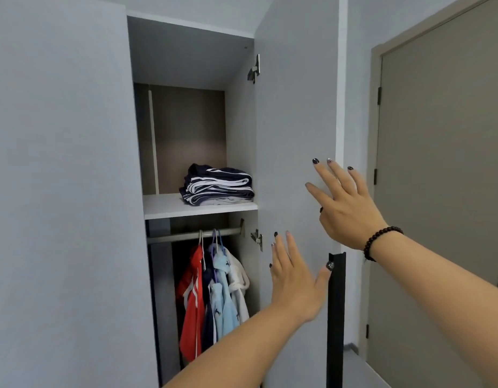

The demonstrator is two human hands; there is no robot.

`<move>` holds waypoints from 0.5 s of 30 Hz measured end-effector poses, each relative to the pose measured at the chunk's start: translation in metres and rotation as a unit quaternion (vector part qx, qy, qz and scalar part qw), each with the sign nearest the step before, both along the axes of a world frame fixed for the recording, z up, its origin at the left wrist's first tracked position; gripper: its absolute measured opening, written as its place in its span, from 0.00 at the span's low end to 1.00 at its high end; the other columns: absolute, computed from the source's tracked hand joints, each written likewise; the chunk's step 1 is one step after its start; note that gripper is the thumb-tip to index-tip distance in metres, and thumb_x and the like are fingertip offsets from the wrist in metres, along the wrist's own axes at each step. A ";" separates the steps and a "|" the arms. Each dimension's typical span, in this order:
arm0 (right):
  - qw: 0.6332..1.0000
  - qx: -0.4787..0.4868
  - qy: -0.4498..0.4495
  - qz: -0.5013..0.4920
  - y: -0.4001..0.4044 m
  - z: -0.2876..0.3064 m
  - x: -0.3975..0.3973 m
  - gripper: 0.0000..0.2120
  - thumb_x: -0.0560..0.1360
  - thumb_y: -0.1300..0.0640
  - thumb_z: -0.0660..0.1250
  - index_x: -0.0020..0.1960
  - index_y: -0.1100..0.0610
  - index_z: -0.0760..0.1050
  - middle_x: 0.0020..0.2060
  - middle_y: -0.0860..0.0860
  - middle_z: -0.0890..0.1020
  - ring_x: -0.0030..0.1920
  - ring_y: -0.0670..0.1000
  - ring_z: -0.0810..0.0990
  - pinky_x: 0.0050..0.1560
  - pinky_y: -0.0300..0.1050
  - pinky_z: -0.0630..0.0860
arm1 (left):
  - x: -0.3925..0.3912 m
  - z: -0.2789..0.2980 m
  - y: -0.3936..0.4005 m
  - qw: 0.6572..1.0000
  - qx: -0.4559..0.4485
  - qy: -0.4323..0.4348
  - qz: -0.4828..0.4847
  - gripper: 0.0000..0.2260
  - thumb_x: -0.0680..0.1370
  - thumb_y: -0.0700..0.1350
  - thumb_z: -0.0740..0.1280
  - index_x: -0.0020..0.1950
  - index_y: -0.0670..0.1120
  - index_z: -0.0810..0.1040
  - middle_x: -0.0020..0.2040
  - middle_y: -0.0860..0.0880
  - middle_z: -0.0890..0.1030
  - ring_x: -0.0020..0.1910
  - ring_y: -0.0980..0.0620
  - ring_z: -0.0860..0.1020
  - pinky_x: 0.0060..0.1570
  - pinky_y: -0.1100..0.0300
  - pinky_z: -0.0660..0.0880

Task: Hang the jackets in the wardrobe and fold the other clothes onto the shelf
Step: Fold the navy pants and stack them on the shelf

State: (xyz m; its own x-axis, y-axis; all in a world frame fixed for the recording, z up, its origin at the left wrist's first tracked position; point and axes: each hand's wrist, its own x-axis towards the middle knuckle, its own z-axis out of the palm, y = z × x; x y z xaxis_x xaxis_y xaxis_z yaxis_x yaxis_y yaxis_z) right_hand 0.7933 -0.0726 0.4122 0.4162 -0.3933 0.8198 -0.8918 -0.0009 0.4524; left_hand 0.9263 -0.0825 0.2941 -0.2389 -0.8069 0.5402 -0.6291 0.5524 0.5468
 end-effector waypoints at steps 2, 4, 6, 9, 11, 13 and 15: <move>0.998 -0.007 0.046 0.038 -0.007 0.002 -0.015 0.21 0.69 0.61 0.68 0.62 0.59 0.76 0.73 0.61 0.64 0.74 0.63 0.59 0.70 0.65 0.58 | -0.020 0.005 0.001 1.000 -0.002 -0.006 0.004 0.44 0.78 0.63 0.58 0.74 0.50 0.25 0.75 0.50 0.26 0.75 0.50 0.30 0.74 0.49 0.39; 0.994 -0.013 0.079 0.077 -0.015 0.005 -0.025 0.17 0.72 0.58 0.63 0.60 0.58 0.77 0.72 0.60 0.65 0.74 0.62 0.58 0.71 0.64 0.58 | -0.039 0.006 -0.001 1.000 0.002 -0.010 0.013 0.47 0.77 0.64 0.61 0.74 0.50 0.25 0.75 0.51 0.26 0.75 0.50 0.29 0.75 0.49 0.39; 0.989 -0.023 0.103 0.103 -0.025 0.008 -0.031 0.18 0.73 0.55 0.58 0.58 0.58 0.78 0.72 0.60 0.66 0.74 0.62 0.58 0.70 0.65 0.58 | -0.053 0.006 -0.005 1.000 -0.003 -0.014 0.019 0.48 0.76 0.65 0.62 0.74 0.50 0.26 0.75 0.51 0.26 0.75 0.51 0.29 0.75 0.50 0.39; 0.979 -0.047 0.125 0.151 -0.038 0.010 -0.035 0.18 0.71 0.55 0.57 0.55 0.57 0.80 0.70 0.61 0.68 0.74 0.62 0.60 0.70 0.68 0.56 | -0.060 0.003 -0.014 0.999 -0.040 0.006 0.030 0.47 0.75 0.62 0.64 0.77 0.50 0.31 0.78 0.52 0.32 0.76 0.54 0.33 0.76 0.53 0.41; 0.970 -0.061 0.124 0.200 -0.046 0.009 -0.035 0.18 0.70 0.56 0.56 0.53 0.57 0.81 0.69 0.61 0.70 0.73 0.62 0.61 0.69 0.69 0.55 | -0.060 0.000 -0.015 0.997 -0.068 0.026 0.029 0.46 0.75 0.58 0.65 0.78 0.49 0.35 0.79 0.52 0.39 0.77 0.56 0.37 0.76 0.56 0.43; 0.959 -0.070 0.119 0.247 -0.051 0.009 -0.033 0.18 0.68 0.57 0.56 0.50 0.57 0.81 0.68 0.61 0.72 0.73 0.63 0.62 0.69 0.70 0.54 | -0.058 -0.001 -0.016 0.995 -0.089 0.046 0.022 0.44 0.73 0.55 0.66 0.79 0.50 0.39 0.79 0.53 0.46 0.78 0.56 0.42 0.77 0.54 0.49; 0.948 -0.073 0.115 0.286 -0.055 0.009 -0.028 0.18 0.68 0.57 0.56 0.49 0.57 0.82 0.67 0.61 0.73 0.72 0.63 0.63 0.69 0.70 0.53 | -0.053 -0.001 -0.016 0.993 -0.102 0.047 0.025 0.44 0.72 0.54 0.66 0.79 0.49 0.41 0.79 0.53 0.48 0.78 0.57 0.45 0.76 0.52 0.54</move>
State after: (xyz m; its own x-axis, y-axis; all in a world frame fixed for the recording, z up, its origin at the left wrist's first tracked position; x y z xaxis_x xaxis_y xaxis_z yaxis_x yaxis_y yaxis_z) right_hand 0.7654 -0.1277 0.4214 0.7011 0.0620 0.7104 -0.6425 -0.3773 0.6670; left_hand 0.8736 -0.0985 0.2936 -0.1428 -0.6875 0.7120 -0.6104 0.6275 0.4834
